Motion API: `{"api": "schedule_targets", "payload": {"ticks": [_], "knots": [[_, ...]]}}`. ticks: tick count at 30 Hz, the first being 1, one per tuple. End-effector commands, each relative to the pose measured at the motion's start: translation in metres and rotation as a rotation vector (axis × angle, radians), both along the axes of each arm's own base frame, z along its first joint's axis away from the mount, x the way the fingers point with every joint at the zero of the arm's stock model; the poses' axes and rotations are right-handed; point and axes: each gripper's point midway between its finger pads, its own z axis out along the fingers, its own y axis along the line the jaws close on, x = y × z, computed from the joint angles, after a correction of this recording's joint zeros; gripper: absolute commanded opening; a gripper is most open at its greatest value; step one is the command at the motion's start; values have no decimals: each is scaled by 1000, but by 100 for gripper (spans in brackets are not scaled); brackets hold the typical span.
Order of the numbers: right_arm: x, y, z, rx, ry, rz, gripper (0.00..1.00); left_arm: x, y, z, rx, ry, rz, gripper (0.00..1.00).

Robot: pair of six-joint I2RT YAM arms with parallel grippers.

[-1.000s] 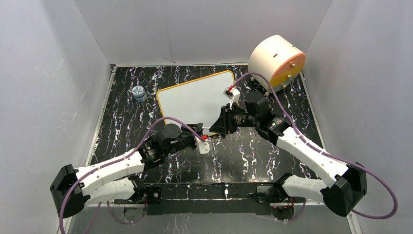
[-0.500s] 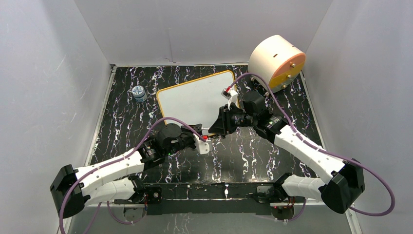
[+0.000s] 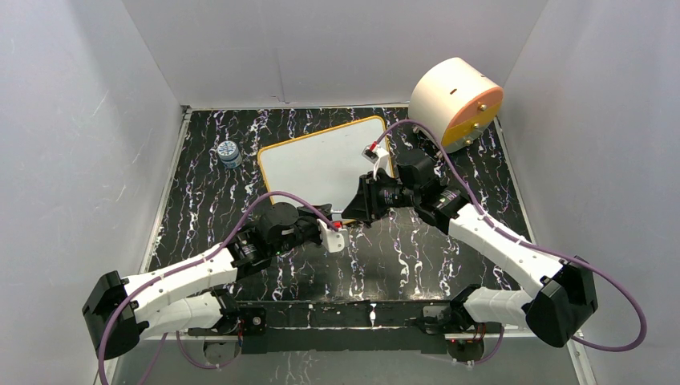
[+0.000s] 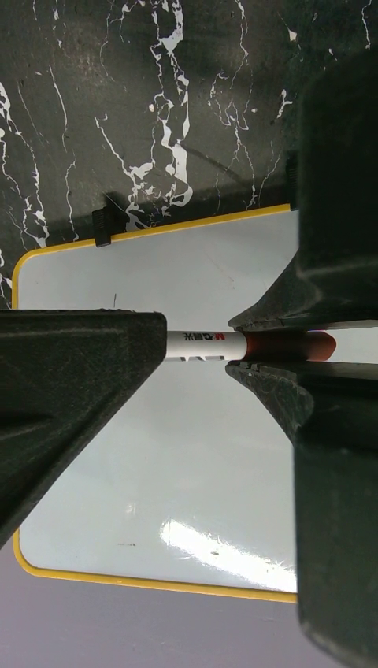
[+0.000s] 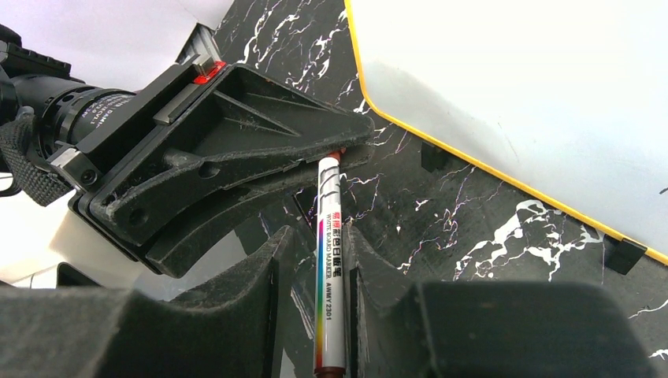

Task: Write a sentence on the whiteboard
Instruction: Open the whiteboard marker at the center of the board.

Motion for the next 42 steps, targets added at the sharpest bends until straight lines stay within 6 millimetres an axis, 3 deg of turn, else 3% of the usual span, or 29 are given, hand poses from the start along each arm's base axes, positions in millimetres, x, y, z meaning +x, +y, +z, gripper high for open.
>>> {"api": "schedule_targets", "payload": {"ticks": [1,10,17,29,42], "knots": [[2,12,23,77,-43,33,35,2,-7,32,-85,-31,-10,0],[5,13,24,90,-48,20,27,-1,-12,32,-94,-15,-34,0],[4,10,23,81,-52,8,0,0,-9,27,-76,-13,-22,0],[-8,-15,45,77,-179,-16,0,12,8,13,-26,-32,54,0],[-19,-33,62,88,-257,-22,0,21,22,18,-25,-50,103,0]]}}
